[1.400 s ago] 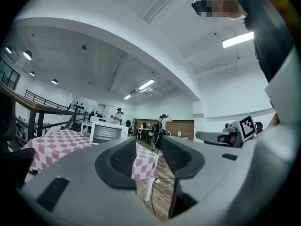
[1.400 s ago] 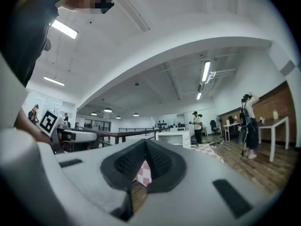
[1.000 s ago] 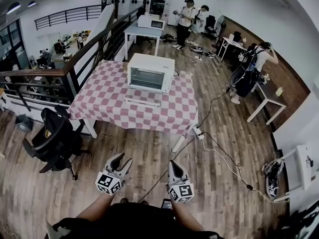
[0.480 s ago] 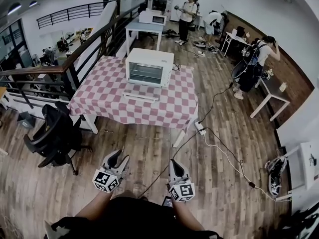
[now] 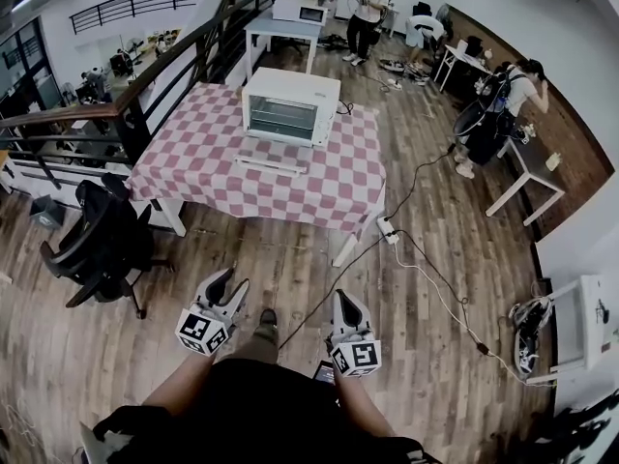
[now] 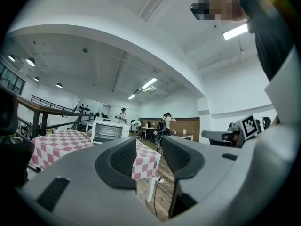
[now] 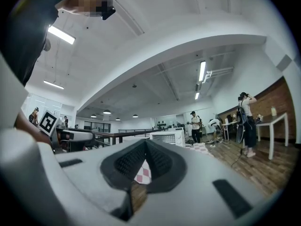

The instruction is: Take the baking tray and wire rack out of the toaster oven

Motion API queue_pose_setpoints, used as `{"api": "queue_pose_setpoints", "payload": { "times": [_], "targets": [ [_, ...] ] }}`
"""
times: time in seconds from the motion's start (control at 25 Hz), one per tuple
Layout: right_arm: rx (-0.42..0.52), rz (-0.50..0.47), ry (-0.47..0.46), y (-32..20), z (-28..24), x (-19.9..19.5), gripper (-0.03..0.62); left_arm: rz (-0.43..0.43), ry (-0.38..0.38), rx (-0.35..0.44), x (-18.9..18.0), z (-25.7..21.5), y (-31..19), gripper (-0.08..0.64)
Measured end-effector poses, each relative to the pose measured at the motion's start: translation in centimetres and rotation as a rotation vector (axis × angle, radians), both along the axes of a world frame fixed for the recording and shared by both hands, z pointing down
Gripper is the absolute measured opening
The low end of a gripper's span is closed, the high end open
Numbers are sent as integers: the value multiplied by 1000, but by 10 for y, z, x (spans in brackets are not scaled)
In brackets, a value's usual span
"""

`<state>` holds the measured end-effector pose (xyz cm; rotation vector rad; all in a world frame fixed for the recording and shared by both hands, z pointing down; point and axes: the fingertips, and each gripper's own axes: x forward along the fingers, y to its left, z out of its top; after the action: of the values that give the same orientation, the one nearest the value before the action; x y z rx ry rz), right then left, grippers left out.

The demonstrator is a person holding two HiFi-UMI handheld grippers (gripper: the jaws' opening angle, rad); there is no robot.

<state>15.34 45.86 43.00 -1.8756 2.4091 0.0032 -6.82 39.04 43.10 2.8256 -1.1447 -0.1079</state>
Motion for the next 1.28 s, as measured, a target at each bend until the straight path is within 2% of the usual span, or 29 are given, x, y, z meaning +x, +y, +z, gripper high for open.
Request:
{"api": "queue_pose_setpoints", "payload": {
  "times": [0.36,0.6,0.96,1.28],
  "targets": [
    [-15,7,13,-28,3,19,3,5,29,-22,18,10,-34,166],
    [-23,-11,18,-69,2,29,3,-8,43,-22,26,9,-72,166],
    [-33,-54,34,-159,-6,35,3,-38,66,-36,33,8,-158,166],
    [-21,-71,66,-271,-21,44,3,-69,64,-42,42,4,-260,166]
  ]
}}
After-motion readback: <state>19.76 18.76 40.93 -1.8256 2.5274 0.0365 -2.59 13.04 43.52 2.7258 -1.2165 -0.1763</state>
